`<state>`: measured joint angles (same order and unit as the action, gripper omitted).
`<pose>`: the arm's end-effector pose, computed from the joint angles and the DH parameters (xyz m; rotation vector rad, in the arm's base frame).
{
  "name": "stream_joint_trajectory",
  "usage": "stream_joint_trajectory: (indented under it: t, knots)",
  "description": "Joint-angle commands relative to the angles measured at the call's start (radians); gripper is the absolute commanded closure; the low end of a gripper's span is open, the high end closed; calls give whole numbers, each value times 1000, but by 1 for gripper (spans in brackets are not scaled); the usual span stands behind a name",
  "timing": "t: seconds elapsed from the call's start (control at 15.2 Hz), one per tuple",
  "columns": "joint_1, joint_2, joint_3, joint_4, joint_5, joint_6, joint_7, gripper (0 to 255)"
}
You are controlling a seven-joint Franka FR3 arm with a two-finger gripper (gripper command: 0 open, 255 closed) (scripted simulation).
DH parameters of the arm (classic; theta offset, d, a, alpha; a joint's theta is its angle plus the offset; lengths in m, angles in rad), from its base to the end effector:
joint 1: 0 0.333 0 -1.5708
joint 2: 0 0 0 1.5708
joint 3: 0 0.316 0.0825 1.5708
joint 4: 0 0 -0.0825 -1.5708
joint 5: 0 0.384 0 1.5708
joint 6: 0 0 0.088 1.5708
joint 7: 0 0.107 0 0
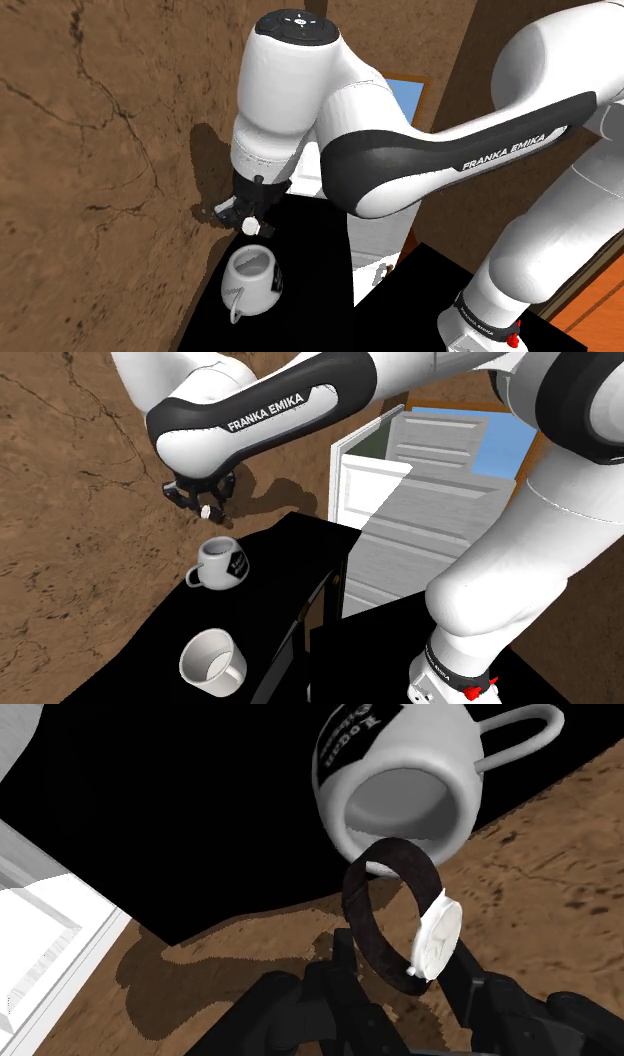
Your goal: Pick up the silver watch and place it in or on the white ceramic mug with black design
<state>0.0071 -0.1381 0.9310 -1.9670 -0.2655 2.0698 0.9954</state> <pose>0.3230 0.4497 0.5279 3.0264 0.0834 0.6029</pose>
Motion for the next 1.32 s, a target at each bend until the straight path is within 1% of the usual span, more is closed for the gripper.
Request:
stream_joint_trajectory:
  t: [0.0, 0.46, 0.92, 1.25]
  knots:
    - [14, 36, 52, 38, -37, -38, 75, 255]
    - [11, 65, 64, -35, -81, 40, 126, 255]
    - [9, 113, 77, -94, -150, 110, 195, 255]
    - [9, 117, 77, -97, -155, 114, 200, 255]
